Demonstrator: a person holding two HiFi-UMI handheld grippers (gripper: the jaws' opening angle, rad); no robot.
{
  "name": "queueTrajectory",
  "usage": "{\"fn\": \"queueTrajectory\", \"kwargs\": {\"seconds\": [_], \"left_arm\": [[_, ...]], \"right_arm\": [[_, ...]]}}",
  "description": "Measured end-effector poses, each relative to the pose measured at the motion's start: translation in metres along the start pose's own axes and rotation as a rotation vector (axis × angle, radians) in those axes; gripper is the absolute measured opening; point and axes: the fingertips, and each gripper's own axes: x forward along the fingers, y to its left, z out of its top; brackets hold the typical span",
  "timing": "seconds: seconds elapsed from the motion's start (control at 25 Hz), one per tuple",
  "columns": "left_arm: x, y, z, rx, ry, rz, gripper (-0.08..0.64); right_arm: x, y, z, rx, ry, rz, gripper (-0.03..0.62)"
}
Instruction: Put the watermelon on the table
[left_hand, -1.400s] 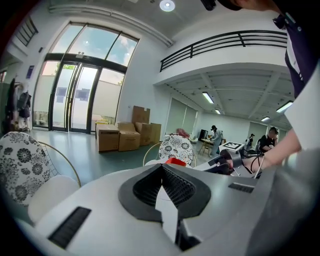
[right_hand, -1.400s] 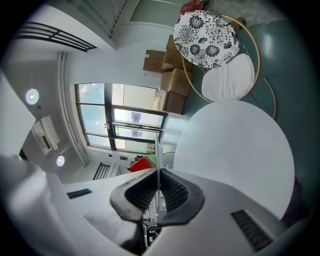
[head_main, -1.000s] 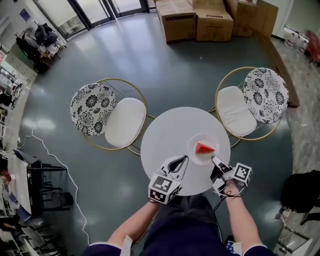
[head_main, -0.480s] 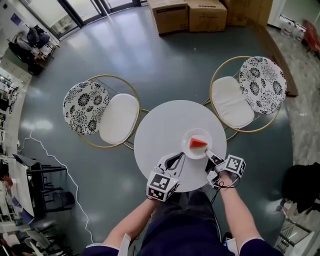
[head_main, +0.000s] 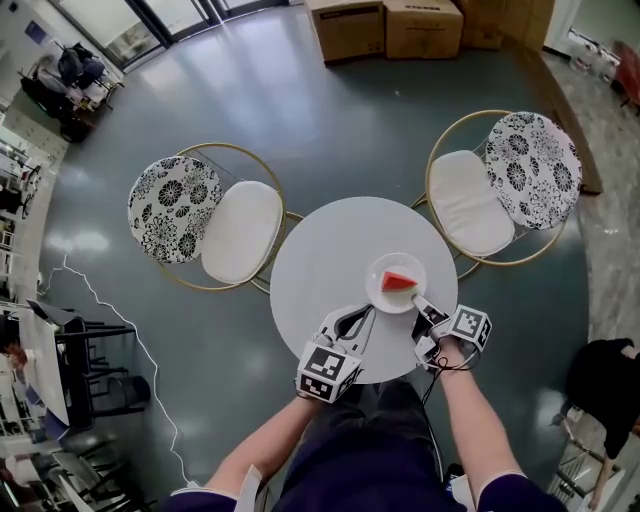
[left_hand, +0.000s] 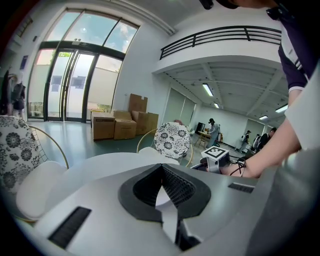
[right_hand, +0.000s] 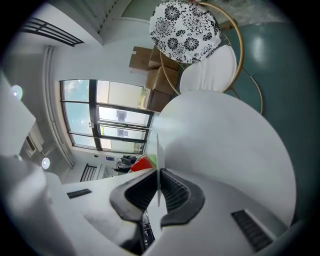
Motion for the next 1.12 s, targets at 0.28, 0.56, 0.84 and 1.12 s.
{"fn": "queueTrajectory", "kwargs": {"seconds": [0.28,0.56,0.84,1.12], "left_arm": [[0.001,0.002,-0.001,0.0,0.009,0.0,0.005],[0.003,0.004,-0.001,-0.006,0.01,0.0,0.006],[0.002,0.001,-0.001,-0.006,0.01,-0.007,0.006],[0.002,0.0,-0.002,-0.008,0.017,-0.015,0.005]], "right_arm": [[0.008,-0.002,0.002,0.0,0.015,-0.011,0.018],[0.014,-0.006,0.007,-0.036,0.008,-0.061,0.018],[0.015,-0.015,0.008,-0.144,0.046,-0.189,0.02],[0.017,-0.019,0.008,-0.276,0.086,-0.295,0.045]]}}
